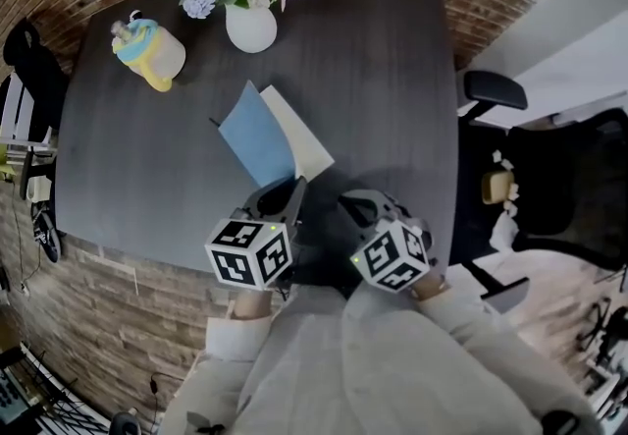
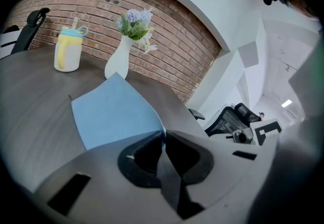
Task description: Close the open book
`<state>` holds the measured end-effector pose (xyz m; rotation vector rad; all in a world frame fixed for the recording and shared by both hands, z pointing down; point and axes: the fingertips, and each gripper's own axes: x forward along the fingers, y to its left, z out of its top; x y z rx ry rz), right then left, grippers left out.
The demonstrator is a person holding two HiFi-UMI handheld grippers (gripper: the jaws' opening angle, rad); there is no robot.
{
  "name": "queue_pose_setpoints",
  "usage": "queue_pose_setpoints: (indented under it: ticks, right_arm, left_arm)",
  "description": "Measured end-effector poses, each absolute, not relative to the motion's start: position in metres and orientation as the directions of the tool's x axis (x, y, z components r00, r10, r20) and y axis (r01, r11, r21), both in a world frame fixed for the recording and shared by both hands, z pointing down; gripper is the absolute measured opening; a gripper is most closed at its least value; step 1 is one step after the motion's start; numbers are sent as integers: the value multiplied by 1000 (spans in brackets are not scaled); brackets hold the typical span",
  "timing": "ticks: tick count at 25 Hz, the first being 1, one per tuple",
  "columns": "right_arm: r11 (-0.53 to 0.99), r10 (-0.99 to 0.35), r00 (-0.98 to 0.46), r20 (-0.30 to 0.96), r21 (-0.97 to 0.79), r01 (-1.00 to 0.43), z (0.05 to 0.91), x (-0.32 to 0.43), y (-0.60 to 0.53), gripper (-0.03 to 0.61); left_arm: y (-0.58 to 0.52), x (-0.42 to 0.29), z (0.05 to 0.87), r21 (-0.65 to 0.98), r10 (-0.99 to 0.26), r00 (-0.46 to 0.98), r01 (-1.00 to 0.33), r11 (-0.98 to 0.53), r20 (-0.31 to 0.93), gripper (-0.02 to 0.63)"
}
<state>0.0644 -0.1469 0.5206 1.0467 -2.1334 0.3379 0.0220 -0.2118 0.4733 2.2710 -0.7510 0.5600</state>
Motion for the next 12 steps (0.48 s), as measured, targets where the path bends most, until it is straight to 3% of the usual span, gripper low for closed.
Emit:
queue_pose_setpoints:
  ticks: [12]
  right_arm:
    - [585,-593,-392,704,42,-810,523,81,-160,6]
  left_arm:
    - [-218,42,494,454,-307,734,-636,-624,606,25]
